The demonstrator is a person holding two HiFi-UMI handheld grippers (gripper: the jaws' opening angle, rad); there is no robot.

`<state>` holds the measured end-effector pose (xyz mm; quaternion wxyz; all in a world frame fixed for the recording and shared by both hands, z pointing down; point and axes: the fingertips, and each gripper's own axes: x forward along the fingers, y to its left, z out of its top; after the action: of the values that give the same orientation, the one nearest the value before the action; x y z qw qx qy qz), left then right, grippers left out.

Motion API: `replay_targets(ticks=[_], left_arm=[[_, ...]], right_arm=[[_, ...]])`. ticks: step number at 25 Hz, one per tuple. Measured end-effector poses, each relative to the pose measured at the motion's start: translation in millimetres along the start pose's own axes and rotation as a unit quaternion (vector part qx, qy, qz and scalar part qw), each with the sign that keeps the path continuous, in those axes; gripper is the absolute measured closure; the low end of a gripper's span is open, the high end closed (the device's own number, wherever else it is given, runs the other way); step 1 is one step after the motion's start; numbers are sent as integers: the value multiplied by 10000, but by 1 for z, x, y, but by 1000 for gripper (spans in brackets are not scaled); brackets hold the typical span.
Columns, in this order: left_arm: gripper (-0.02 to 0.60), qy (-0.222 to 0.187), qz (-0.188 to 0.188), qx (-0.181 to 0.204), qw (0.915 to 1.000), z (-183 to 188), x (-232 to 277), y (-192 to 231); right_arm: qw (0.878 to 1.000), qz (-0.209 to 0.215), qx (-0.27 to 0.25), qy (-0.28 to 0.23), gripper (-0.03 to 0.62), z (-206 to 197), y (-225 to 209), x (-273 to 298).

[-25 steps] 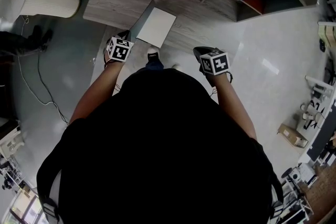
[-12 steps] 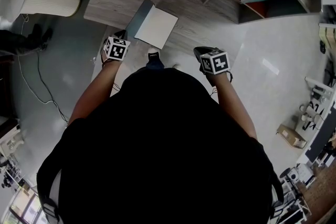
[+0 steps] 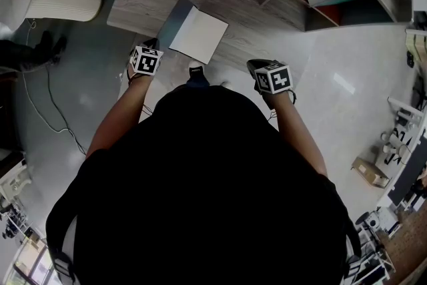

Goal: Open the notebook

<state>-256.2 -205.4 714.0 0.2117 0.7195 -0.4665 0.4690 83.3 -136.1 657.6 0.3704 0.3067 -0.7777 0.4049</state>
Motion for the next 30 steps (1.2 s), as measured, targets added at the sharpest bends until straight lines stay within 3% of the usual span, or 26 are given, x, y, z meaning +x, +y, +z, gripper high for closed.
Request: replay_targets(ticks=[30], left_arm=[[563, 647, -306, -60, 9974, -31, 50, 40]], right_arm=[[9993, -1, 275, 262, 594, 11, -9, 41]])
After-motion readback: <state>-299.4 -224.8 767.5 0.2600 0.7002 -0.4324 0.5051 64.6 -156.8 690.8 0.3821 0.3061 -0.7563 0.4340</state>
